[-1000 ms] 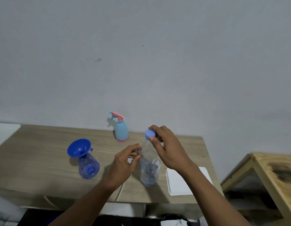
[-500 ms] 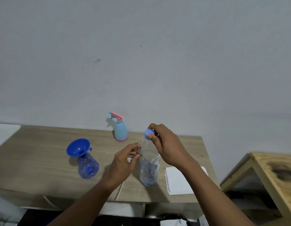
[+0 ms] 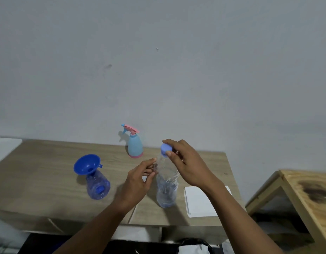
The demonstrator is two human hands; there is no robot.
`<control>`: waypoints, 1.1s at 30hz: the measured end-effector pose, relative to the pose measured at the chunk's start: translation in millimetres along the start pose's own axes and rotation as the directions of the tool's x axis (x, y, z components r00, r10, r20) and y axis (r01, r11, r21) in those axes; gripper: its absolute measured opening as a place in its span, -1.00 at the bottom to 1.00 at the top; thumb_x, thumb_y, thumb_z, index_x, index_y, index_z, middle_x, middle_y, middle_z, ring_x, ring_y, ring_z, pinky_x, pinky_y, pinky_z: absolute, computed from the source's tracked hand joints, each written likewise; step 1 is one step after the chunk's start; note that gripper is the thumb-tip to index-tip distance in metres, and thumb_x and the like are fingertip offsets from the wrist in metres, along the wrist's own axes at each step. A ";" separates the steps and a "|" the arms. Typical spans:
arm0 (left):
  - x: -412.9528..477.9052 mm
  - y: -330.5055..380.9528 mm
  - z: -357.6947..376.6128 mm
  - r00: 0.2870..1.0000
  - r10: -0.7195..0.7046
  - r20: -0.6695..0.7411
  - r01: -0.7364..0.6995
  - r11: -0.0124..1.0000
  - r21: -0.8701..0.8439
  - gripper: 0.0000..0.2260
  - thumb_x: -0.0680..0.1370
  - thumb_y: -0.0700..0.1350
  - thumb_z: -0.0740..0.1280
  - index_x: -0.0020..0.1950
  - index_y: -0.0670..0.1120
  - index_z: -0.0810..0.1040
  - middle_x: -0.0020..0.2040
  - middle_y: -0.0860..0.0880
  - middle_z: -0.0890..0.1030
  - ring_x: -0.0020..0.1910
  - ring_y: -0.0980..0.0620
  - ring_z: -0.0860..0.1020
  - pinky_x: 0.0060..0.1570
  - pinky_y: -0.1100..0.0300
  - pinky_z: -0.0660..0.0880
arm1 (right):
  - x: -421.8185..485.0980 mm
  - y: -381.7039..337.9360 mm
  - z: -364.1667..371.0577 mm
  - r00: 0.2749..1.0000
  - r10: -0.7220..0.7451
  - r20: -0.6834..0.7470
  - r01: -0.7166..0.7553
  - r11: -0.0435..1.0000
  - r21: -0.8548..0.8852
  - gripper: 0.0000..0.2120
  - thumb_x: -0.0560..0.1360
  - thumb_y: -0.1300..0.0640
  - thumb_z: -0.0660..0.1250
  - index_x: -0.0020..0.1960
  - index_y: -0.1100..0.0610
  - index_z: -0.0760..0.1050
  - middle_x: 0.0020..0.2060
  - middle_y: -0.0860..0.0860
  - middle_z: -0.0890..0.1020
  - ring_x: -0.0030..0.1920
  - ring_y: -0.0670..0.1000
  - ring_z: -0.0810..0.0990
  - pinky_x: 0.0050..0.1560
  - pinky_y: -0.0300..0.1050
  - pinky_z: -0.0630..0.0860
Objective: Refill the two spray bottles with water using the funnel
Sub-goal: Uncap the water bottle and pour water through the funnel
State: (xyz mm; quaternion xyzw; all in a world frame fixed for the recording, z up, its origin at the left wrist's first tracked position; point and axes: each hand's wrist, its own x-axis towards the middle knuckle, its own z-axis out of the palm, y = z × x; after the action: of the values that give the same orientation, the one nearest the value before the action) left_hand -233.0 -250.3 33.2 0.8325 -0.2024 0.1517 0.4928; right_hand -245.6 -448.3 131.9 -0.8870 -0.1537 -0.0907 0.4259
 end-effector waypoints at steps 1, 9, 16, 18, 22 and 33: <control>-0.2 0.3 -0.1 1.000 0.003 0.005 -0.003 1.000 0.000 -0.43 0.48 -0.33 0.46 0.35 0.14 0.42 0.08 0.06 0.65 0.01 0.17 0.65 0.03 0.24 0.61 | -1.3 -0.1 -1.0 1.000 0.011 0.007 -0.011 0.999 0.031 -0.64 0.62 -0.09 0.24 0.42 -0.16 0.41 -0.03 -0.13 0.50 -0.02 -0.11 0.52 0.07 -0.22 0.45; 2.0 1.7 0.0 1.000 0.004 0.010 -0.004 1.000 0.000 -0.48 0.48 -0.32 0.46 0.34 0.07 0.44 0.09 0.07 0.65 0.02 0.18 0.64 0.04 0.23 0.62 | 3.6 -2.9 -4.5 0.999 0.041 -0.022 -0.042 0.999 -0.034 -0.74 0.58 -0.15 0.29 0.25 -0.16 0.41 -0.02 -0.14 0.59 -0.08 -0.09 0.58 -0.01 -0.08 0.56; 3.2 0.9 1.2 0.999 0.038 -0.008 -0.039 0.999 -0.023 -0.47 0.45 -0.38 0.46 0.33 0.02 0.47 0.05 0.10 0.65 -0.04 0.15 0.65 0.00 0.29 0.60 | -3.0 13.1 -14.3 0.959 0.244 -0.142 -0.179 0.914 0.365 -0.82 0.60 -0.01 0.30 0.19 -0.10 0.45 -0.06 -0.02 0.61 -0.13 0.03 0.64 -0.06 -0.09 0.57; 3.9 -0.6 1.6 0.999 0.048 -0.019 -0.049 0.998 -0.032 -0.47 0.45 -0.39 0.46 0.33 0.01 0.47 0.05 0.09 0.66 -0.05 0.15 0.66 0.00 0.31 0.59 | -20.9 47.0 0.7 0.890 0.398 -0.224 -0.274 0.857 0.437 -0.84 0.57 0.04 0.36 0.14 -0.03 0.50 -0.11 0.00 0.63 -0.16 -0.05 0.64 -0.09 -0.07 0.57; 3.4 -1.7 2.4 0.999 0.041 -0.023 -0.042 0.998 -0.039 -0.48 0.46 -0.38 0.45 0.33 0.01 0.47 0.05 0.08 0.66 -0.05 0.13 0.66 0.01 0.30 0.58 | -91.3 132.6 59.6 0.809 0.583 -0.076 -0.570 0.809 0.142 -0.73 0.45 0.07 0.51 0.13 0.04 0.60 -0.20 -0.07 0.65 -0.27 -0.19 0.58 -0.14 -0.14 0.54; 4.9 -0.1 2.7 0.998 0.064 -0.024 -0.065 0.997 -0.046 -0.50 0.46 -0.40 0.44 0.33 -0.06 0.47 0.04 0.04 0.67 -0.05 0.14 0.66 0.01 0.33 0.58 | -147.8 158.0 118.6 0.715 0.688 0.124 -0.661 0.723 -0.199 -0.59 0.48 -0.07 0.38 0.33 -0.12 0.51 0.15 -0.05 0.68 0.18 0.02 0.63 0.14 -0.06 0.55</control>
State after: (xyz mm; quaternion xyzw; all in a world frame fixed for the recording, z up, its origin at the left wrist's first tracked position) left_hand -228.5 -253.6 34.1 0.8120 -0.2272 0.1720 0.5093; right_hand -325.2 -477.4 -99.8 -0.9137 0.1479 0.1454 0.3496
